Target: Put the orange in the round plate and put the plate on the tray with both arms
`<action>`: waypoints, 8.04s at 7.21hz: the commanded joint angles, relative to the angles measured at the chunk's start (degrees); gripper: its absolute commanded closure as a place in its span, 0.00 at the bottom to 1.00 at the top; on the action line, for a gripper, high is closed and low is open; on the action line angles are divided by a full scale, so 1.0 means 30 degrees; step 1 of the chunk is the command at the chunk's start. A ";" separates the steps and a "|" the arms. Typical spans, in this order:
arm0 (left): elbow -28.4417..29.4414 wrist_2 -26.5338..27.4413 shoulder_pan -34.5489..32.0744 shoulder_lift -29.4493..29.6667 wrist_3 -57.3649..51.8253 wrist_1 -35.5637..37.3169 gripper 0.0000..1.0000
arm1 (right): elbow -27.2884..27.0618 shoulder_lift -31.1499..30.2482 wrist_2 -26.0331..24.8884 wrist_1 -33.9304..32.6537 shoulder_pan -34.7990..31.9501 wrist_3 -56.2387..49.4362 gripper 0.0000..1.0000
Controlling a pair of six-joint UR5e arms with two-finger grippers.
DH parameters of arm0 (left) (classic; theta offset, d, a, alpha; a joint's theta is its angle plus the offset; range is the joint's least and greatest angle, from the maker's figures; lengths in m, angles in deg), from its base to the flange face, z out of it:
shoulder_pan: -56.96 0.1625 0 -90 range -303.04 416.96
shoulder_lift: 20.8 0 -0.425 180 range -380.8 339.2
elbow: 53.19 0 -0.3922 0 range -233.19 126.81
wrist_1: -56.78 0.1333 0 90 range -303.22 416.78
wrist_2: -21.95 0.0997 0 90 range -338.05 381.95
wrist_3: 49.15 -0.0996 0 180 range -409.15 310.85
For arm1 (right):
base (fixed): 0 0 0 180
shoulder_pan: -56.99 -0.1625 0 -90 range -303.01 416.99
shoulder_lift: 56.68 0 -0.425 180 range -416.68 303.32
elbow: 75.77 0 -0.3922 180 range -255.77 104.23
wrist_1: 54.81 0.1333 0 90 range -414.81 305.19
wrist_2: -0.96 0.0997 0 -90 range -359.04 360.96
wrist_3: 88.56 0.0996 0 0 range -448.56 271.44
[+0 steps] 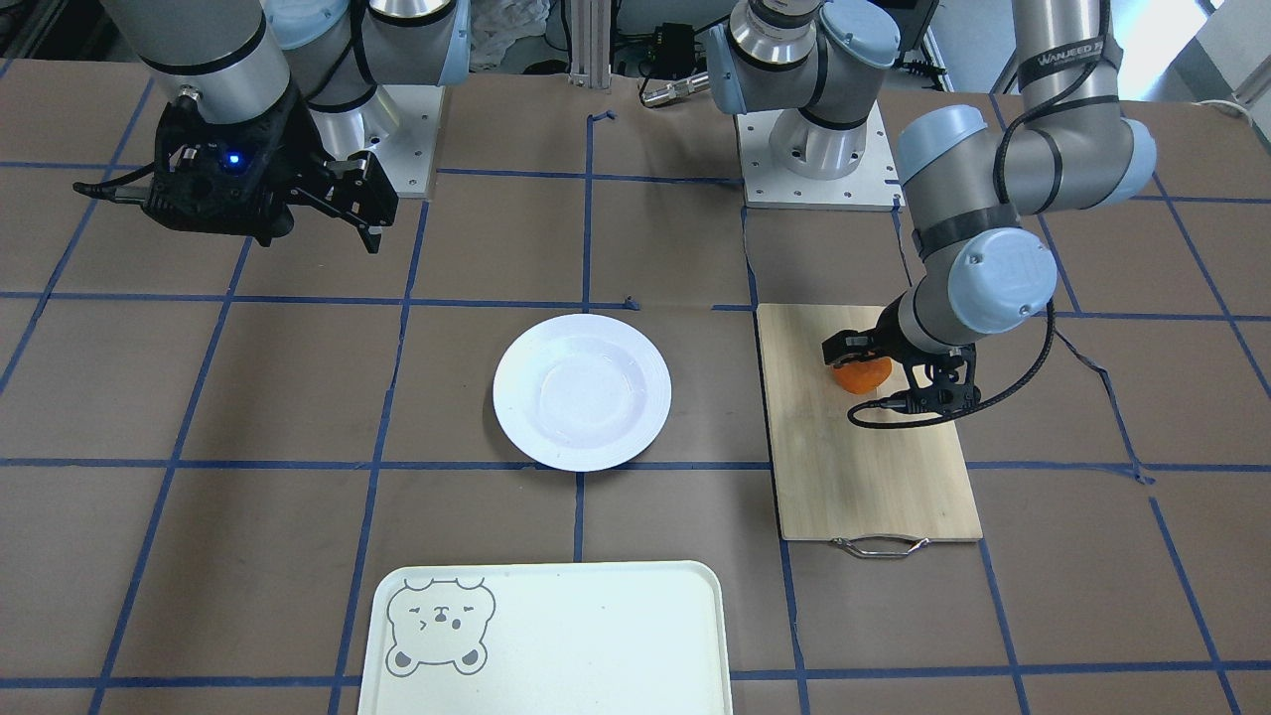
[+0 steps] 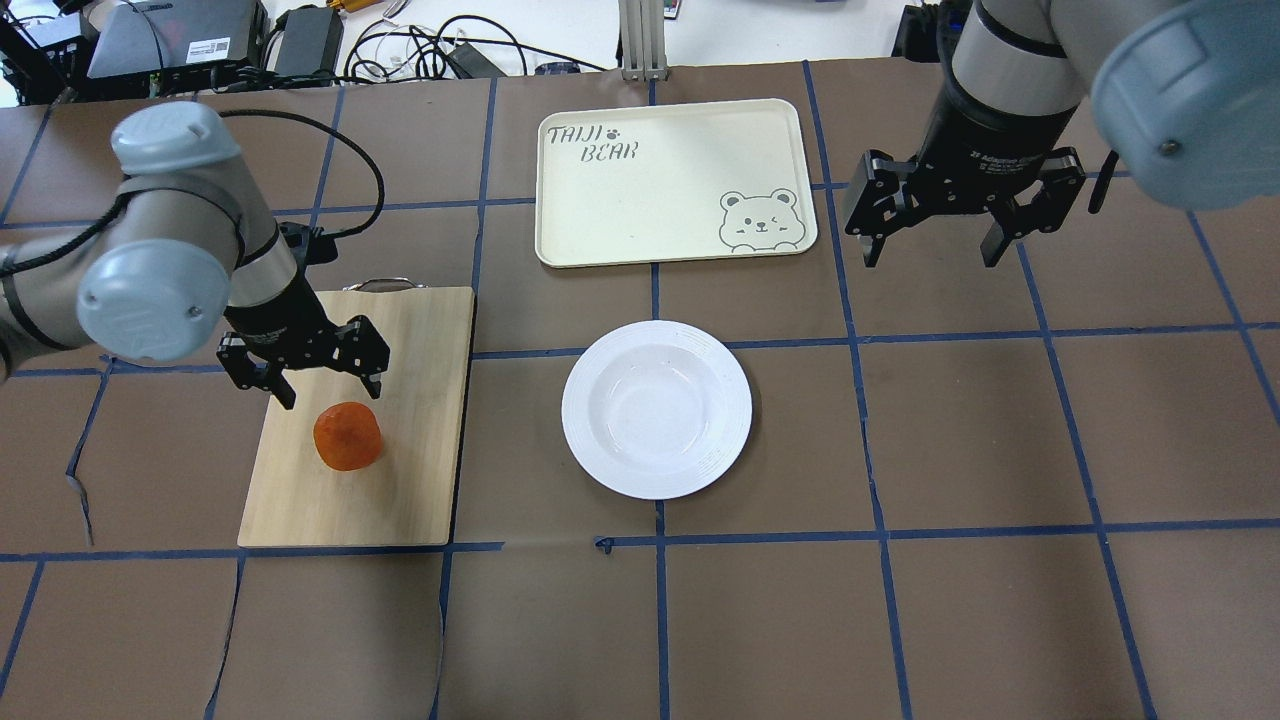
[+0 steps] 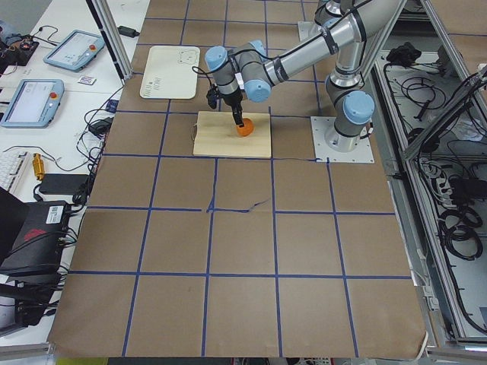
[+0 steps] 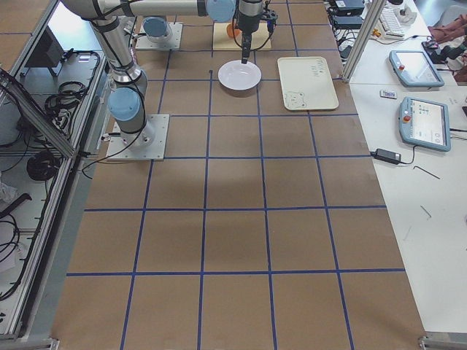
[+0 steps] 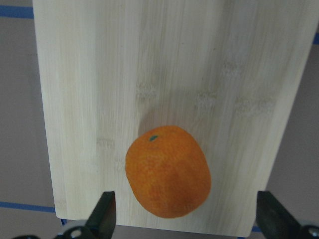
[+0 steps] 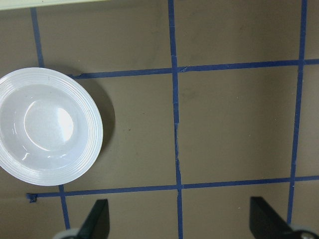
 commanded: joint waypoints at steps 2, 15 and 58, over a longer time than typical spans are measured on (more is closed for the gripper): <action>-0.0555 0.0101 0.0014 0.0771 -0.0024 0.0744 0.24 | -0.0083 0.0028 -0.0110 -0.0009 0.0000 -0.0113 0.00; 0.3310 -0.5295 -1.0650 0.3759 1.4128 0.5725 0.00 | -0.0083 0.0029 -0.0168 -0.0038 0.0029 -0.0143 0.00; 0.9083 -0.2481 -0.3941 -0.4298 0.2055 -0.6022 0.00 | 0.0249 1.2172 1.2019 -1.6415 0.0322 -0.0764 1.00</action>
